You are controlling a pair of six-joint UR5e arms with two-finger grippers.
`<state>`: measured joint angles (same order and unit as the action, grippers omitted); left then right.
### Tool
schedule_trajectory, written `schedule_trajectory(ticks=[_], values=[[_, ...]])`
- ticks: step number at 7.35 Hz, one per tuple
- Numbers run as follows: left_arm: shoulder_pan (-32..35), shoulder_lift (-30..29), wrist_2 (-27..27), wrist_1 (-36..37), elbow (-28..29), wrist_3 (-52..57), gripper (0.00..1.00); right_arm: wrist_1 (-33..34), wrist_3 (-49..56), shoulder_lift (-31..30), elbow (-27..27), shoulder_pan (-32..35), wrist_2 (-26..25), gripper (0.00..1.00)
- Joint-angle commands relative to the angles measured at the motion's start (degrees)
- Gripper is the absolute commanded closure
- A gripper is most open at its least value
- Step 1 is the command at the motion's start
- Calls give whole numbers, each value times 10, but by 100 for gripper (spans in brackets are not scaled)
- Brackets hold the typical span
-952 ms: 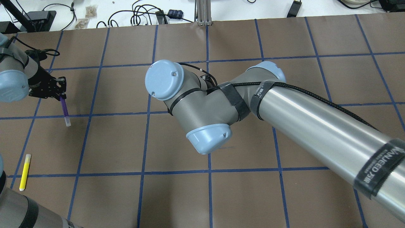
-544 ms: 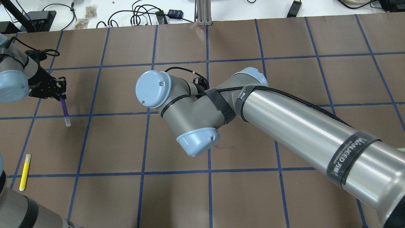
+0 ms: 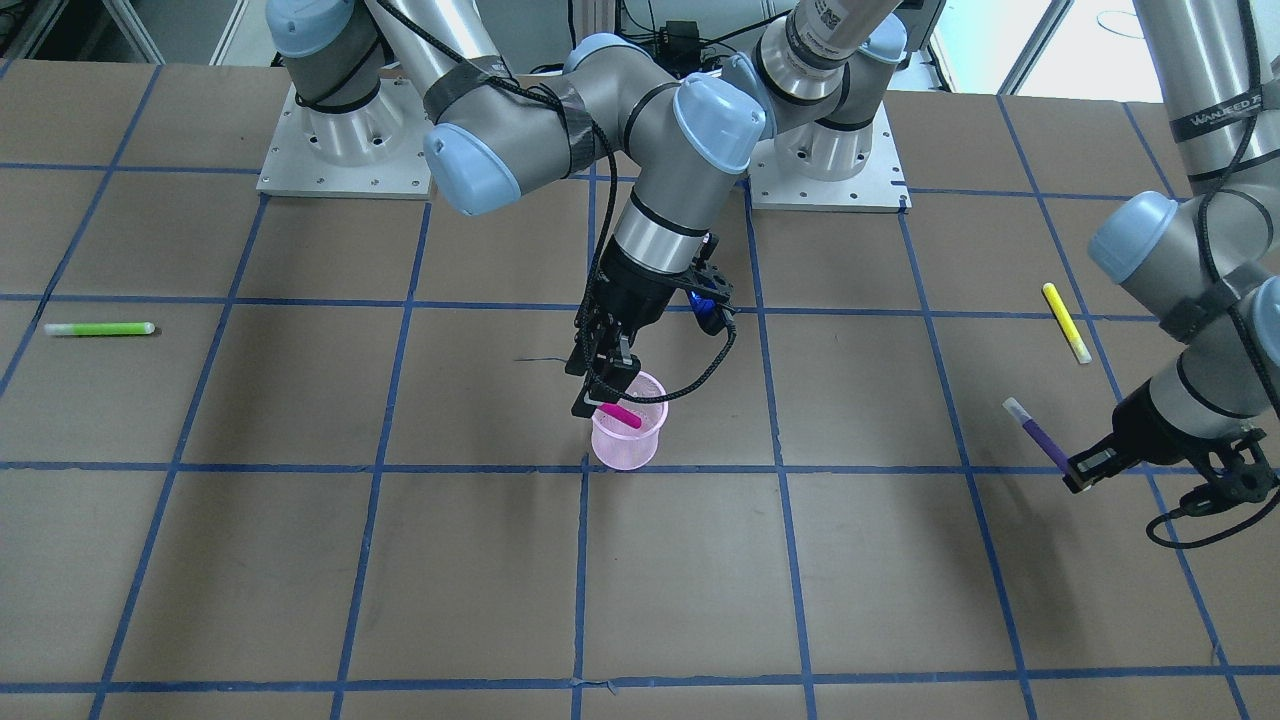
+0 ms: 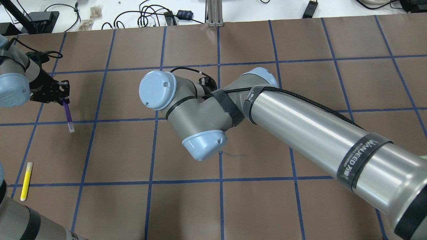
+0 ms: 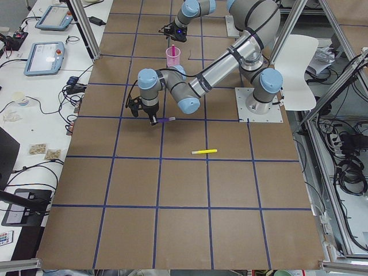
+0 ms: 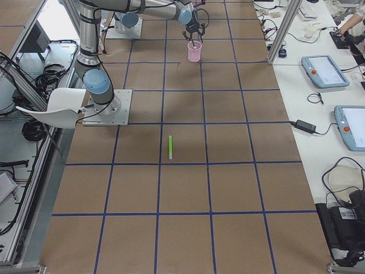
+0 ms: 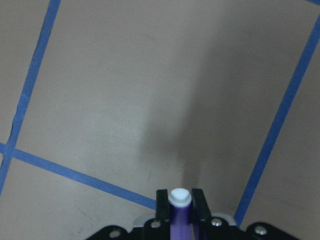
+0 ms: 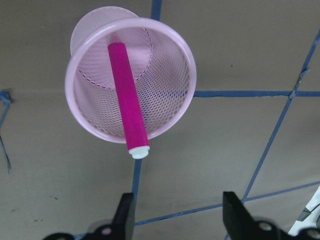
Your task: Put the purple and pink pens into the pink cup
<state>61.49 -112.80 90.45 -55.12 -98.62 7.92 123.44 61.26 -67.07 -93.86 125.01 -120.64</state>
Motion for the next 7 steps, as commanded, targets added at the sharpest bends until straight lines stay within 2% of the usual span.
schedule_trajectory(ticks=[1, 2, 3, 4, 5, 6, 7], values=[[68, 24, 6, -2, 12, -52, 100, -3, 52, -49, -1, -39, 55, 0], [117, 35, 3, 1, 18, -109, 100, -31, 56, -87, -4, -89, 105, 0], [162, 45, -2, 5, 20, -135, 100, -68, 57, -125, -3, -152, 194, 0], [203, 55, -2, 23, 19, -168, 100, -113, 57, -162, -5, -211, 261, 0], [242, 64, 3, 51, 16, -183, 100, -150, 54, -188, -5, -266, 297, 0], [277, 71, 3, 89, 9, -195, 100, -166, 43, -206, -6, -305, 308, 0], [308, 73, 3, 120, 3, -240, 100, -195, -26, -222, -4, -312, 308, 0]])
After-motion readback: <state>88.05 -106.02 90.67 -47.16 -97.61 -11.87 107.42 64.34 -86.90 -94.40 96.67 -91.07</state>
